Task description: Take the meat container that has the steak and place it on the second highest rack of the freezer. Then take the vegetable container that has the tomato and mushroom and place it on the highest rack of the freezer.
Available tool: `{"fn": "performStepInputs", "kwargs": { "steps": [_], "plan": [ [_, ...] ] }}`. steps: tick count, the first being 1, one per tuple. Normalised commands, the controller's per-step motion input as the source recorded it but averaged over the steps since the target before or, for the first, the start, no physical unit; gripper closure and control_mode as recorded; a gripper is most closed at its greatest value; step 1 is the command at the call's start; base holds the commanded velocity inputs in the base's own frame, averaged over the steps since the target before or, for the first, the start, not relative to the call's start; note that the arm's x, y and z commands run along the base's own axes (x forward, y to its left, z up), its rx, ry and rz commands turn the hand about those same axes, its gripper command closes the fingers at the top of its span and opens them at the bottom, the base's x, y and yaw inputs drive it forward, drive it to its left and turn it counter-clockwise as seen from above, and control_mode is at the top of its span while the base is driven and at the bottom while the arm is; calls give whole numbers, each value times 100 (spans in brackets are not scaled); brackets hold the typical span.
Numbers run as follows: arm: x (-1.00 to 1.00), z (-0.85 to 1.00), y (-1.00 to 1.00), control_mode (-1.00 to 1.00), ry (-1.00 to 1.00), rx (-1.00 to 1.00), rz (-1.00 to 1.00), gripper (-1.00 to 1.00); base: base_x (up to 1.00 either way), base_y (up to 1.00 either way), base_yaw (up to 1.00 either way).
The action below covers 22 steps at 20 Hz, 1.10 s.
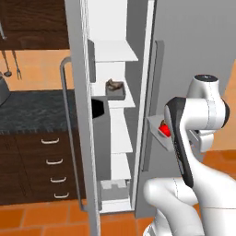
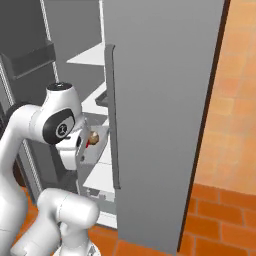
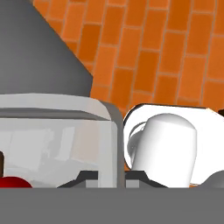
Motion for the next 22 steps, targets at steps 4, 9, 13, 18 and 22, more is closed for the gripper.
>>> {"fn": "performStepInputs", "kwargs": {
  "steps": [4, 9, 13, 18, 22],
  "plan": [
    [0, 0, 0, 100, 0, 0, 0, 100, 21, 0, 49],
    [0, 0, 0, 100, 0, 0, 0, 100, 45, -11, 17],
    [0, 0, 0, 100, 0, 0, 0, 100, 55, -14, 0],
    [0, 0, 0, 100, 0, 0, 0, 100, 50, 0, 9],
    [0, 0, 0, 100, 0, 0, 0, 100, 43, 0, 9]
  ]
}}
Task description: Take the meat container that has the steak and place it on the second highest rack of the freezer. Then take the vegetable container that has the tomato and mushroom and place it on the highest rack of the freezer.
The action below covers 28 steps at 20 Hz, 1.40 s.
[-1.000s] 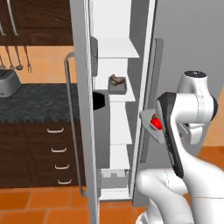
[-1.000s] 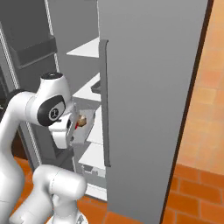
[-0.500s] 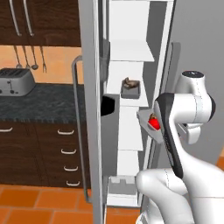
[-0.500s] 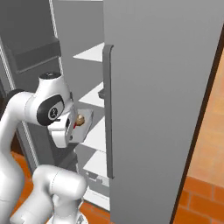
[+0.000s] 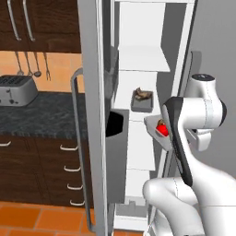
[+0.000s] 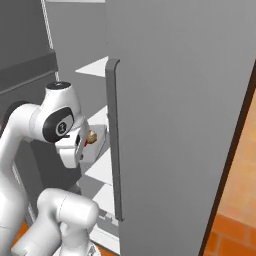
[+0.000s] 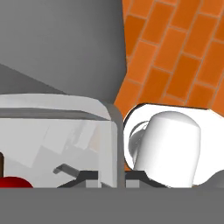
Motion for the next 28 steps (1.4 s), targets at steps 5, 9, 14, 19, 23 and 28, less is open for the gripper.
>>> {"fn": "performStepInputs", "kwargs": {
  "steps": [5, 9, 14, 19, 23, 28],
  "plan": [
    [0, 0, 0, 100, 0, 0, 0, 100, 25, 27, 2],
    [0, 0, 0, 100, 0, 0, 0, 100, 26, 31, 0],
    [0, 0, 0, 100, 0, 0, 0, 100, 29, 1, 0],
    [0, 54, 0, -100, -20, 0, -3, 100, 0, 0, 0],
    [0, 86, 26, -100, -38, 0, -2, 100, 0, 0, 0],
    [11, 81, 30, -100, -35, 0, -5, 100, 0, 0, 0]
  ]
}}
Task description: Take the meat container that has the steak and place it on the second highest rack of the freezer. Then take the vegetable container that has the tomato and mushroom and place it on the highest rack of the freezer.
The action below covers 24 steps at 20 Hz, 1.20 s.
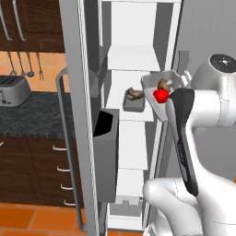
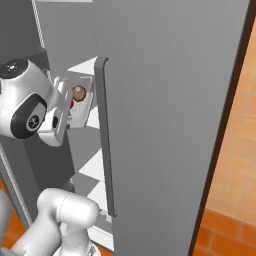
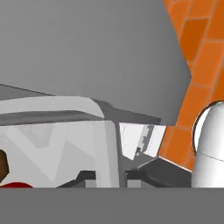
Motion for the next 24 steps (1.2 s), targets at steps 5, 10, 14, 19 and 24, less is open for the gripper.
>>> {"fn": "performStepInputs", "kwargs": {
  "steps": [5, 10, 14, 19, 24],
  "plan": [
    [56, 47, 34, -100, -22, 2, -7, 100, 0, 0, 0],
    [53, 36, 25, -100, -13, 4, -7, 100, 0, 0, 0],
    [71, 22, 8, -100, -2, 5, -8, 100, 0, 0, 0],
    [69, 18, 0, -100, 3, 1, -7, 100, 0, 0, 0],
    [73, 12, 0, -100, 8, 0, -2, 100, 0, 0, 0]
  ]
}}
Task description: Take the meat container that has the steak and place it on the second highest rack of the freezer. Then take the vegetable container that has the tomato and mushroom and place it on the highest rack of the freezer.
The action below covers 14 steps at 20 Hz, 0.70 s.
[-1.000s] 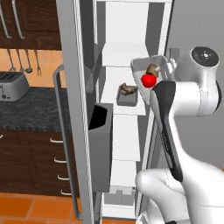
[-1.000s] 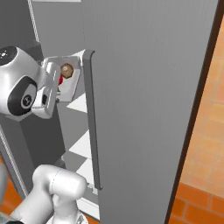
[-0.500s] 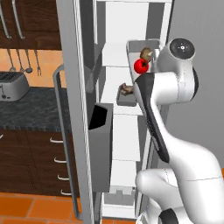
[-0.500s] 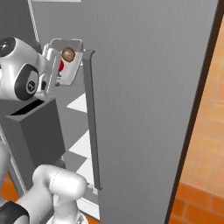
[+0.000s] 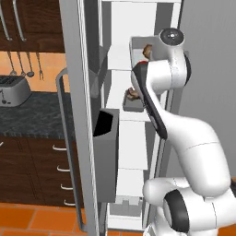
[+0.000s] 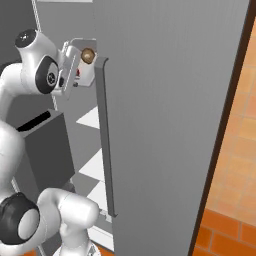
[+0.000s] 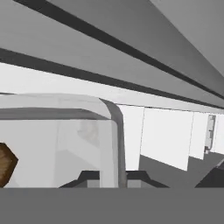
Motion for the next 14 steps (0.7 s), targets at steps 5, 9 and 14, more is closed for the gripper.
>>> {"fn": "performStepInputs", "kwargs": {
  "steps": [5, 9, 14],
  "plan": [
    [74, 0, 1, -100, 2, 0, -2, 100, 0, 0, 0],
    [87, 0, 0, -100, 0, 0, -3, 100, 0, 0, 0],
    [87, 0, 0, -100, 1, 0, -2, 100, 0, 0, 0]
  ]
}}
